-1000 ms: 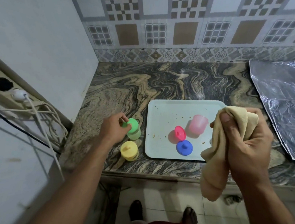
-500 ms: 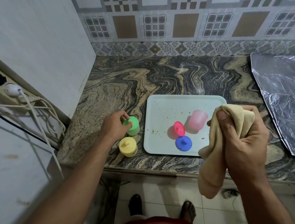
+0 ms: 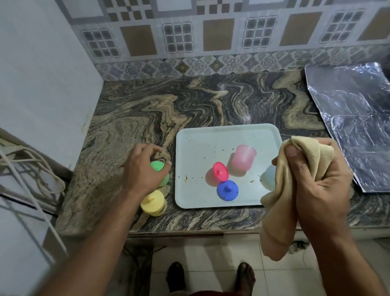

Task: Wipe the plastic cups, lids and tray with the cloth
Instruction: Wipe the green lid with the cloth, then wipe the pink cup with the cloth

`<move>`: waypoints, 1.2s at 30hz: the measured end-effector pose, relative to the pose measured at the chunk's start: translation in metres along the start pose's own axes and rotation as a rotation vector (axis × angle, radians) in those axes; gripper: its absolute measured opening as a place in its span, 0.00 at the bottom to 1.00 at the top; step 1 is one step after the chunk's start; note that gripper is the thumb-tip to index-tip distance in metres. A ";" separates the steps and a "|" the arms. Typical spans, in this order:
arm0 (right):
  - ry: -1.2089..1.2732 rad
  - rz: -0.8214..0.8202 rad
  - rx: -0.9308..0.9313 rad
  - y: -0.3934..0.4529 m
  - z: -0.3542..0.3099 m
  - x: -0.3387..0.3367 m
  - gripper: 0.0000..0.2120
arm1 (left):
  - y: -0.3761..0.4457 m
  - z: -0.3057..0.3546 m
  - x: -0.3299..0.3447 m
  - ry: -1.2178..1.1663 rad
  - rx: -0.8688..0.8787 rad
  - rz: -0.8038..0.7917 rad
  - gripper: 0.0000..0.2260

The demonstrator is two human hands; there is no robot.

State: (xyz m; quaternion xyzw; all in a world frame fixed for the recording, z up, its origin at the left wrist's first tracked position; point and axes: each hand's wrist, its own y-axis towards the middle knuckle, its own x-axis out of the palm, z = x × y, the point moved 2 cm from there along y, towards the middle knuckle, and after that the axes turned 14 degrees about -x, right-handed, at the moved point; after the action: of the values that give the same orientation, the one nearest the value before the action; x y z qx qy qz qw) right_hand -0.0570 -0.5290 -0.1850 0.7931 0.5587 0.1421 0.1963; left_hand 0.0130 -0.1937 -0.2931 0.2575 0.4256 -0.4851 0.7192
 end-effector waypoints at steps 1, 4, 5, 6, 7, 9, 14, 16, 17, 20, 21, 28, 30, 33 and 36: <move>0.004 0.017 0.010 0.001 0.000 -0.004 0.05 | -0.004 0.015 0.006 -0.016 0.064 -0.034 0.17; 0.057 0.080 0.073 0.001 0.004 -0.017 0.05 | -0.014 0.066 0.035 -0.008 0.277 -0.194 0.22; 0.071 0.091 0.091 0.000 0.005 -0.021 0.05 | -0.015 0.083 0.046 0.013 0.323 -0.249 0.25; 0.079 0.093 0.106 -0.001 0.007 -0.025 0.04 | -0.016 0.099 0.057 0.045 0.346 -0.303 0.27; 0.089 0.090 0.129 -0.002 0.008 -0.028 0.03 | -0.016 0.113 0.067 0.081 0.360 -0.350 0.30; 0.139 0.115 0.202 -0.004 0.011 -0.037 0.04 | -0.014 0.141 0.087 0.174 0.401 -0.409 0.36; 0.164 0.200 0.283 -0.015 0.017 -0.059 0.10 | 0.003 0.172 0.124 0.403 0.473 -0.464 0.44; 0.156 0.220 0.310 -0.020 0.020 -0.067 0.09 | 0.008 0.176 0.133 0.414 0.492 -0.485 0.42; 0.152 0.227 0.325 -0.022 0.021 -0.070 0.09 | 0.010 0.175 0.135 0.402 0.500 -0.489 0.39; 0.125 0.219 0.326 -0.025 0.023 -0.079 0.14 | 0.012 0.172 0.134 0.262 0.489 -0.514 0.36; 0.122 0.214 0.320 -0.025 0.022 -0.079 0.15 | 0.010 0.171 0.129 0.159 0.468 -0.524 0.35; 0.110 0.129 0.171 -0.010 0.002 -0.066 0.13 | -0.034 0.194 0.029 -0.425 0.513 -0.292 0.34; 0.090 0.106 0.110 -0.001 -0.009 -0.058 0.04 | -0.055 0.199 -0.010 -0.497 0.539 -0.212 0.35; 0.043 0.079 -0.036 0.011 -0.033 -0.044 0.04 | -0.082 0.199 -0.062 -0.570 0.565 -0.116 0.36; -0.008 0.067 -0.240 0.017 -0.063 -0.024 0.06 | -0.098 0.194 -0.096 -0.550 0.579 -0.018 0.37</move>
State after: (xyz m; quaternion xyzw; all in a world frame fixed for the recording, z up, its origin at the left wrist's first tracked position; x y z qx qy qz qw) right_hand -0.0787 -0.5476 -0.1211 0.7826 0.5101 0.2115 0.2872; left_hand -0.0230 -0.3386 -0.1086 0.3062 0.0649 -0.6420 0.6999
